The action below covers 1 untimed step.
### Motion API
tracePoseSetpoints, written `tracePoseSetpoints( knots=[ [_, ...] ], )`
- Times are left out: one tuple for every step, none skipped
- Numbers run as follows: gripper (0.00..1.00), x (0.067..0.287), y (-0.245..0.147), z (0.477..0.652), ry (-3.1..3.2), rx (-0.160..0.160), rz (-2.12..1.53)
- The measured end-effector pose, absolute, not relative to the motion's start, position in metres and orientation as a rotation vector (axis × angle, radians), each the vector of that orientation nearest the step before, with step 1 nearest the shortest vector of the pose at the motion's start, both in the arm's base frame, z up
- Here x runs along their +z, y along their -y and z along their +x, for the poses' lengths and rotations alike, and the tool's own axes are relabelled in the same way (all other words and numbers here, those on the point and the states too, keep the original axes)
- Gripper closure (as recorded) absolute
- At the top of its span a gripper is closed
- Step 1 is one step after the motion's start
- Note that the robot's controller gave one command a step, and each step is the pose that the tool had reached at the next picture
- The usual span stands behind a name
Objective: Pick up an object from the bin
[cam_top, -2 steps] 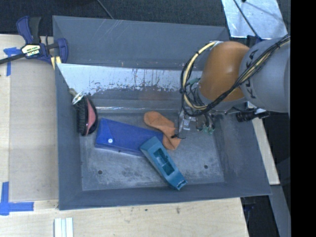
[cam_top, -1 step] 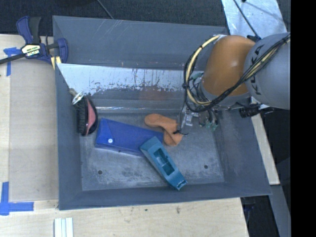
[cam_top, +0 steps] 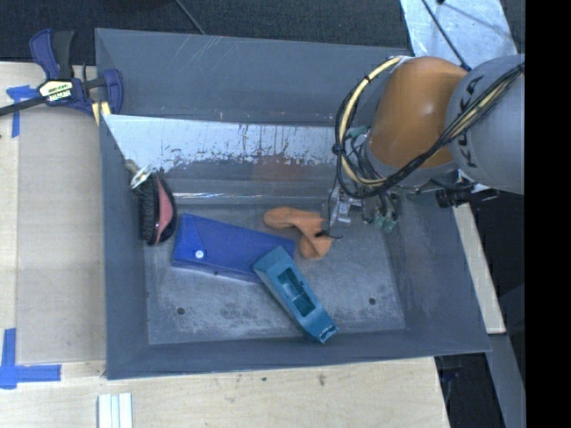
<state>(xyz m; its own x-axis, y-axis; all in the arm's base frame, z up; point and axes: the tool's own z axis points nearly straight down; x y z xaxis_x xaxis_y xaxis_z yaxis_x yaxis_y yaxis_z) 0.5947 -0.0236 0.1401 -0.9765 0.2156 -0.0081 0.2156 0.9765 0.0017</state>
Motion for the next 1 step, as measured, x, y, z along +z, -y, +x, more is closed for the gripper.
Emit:
tracePoseSetpoints(
  knots=[
    [1.00, 0.1469, 0.0238, 0.5942, -3.118, 0.001, 0.340]
  ],
)
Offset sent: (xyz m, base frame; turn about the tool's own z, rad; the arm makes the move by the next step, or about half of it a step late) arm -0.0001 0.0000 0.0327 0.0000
